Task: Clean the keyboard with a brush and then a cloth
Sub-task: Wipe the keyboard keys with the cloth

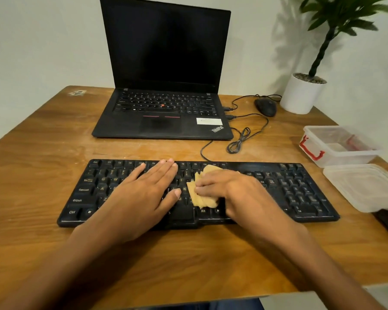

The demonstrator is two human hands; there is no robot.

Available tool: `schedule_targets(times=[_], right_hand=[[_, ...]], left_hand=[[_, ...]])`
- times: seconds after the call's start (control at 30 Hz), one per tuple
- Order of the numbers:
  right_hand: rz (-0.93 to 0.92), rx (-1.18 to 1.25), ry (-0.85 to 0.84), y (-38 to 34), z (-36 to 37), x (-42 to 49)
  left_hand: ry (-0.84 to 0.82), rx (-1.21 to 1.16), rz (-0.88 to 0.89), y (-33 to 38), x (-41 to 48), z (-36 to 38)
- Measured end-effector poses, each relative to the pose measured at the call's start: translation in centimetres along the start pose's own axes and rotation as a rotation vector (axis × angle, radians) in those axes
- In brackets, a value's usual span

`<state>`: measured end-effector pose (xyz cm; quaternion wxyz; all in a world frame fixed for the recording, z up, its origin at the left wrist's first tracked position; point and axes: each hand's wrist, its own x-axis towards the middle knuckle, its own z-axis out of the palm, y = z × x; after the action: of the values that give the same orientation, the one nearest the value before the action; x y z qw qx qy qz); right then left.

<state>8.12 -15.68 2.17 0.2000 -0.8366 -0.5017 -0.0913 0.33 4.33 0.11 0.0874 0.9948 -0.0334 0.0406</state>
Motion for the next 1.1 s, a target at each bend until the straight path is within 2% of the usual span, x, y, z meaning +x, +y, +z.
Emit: schedule_targets(times=[0.07, 0.17, 0.23, 0.4, 0.53, 0.63, 0.8, 0.97, 1.03, 1.1], right_hand=[[0.033, 0.018, 0.007, 0.9, 0.2, -0.6], [0.205, -0.076, 0.025, 4.1, -1.2, -0.3], [0.258, -0.133, 0.008, 4.3, -1.9, 0.3], [0.017, -0.088, -0.003, 0.3, 0.3, -0.6], [0.205, -0.087, 0.051, 3.8, -1.7, -2.0], [0.218, -0.154, 0.073, 3.0, -2.4, -1.2], [-0.063, -0.151, 0.060, -1.3, 0.0, -2.6], [0.223, -0.209, 0.156, 3.6, -2.3, -5.3], [0.227, -0.251, 0.162, 2.5, -2.4, -5.0], [0.143, -0.253, 0.173, 0.2, -1.5, -4.9]], left_hand=[[-0.003, -0.003, 0.004, 0.0, 0.0, -0.1], [-0.004, -0.010, -0.001, 0.0, 0.0, -0.2], [0.001, 0.002, -0.004, 0.2, 0.0, -0.1], [-0.010, 0.007, 0.002, 0.0, 0.0, -0.2], [-0.051, 0.023, -0.007, 0.1, 0.1, -0.6], [-0.041, 0.030, -0.007, 0.9, 0.6, -1.0], [-0.022, -0.004, 0.064, 2.6, 1.0, -0.1], [0.005, -0.017, 0.045, 2.7, 0.8, 0.2], [0.008, -0.022, 0.037, 2.9, 0.9, 0.3], [0.015, -0.008, 0.027, 3.0, 0.8, 0.5]])
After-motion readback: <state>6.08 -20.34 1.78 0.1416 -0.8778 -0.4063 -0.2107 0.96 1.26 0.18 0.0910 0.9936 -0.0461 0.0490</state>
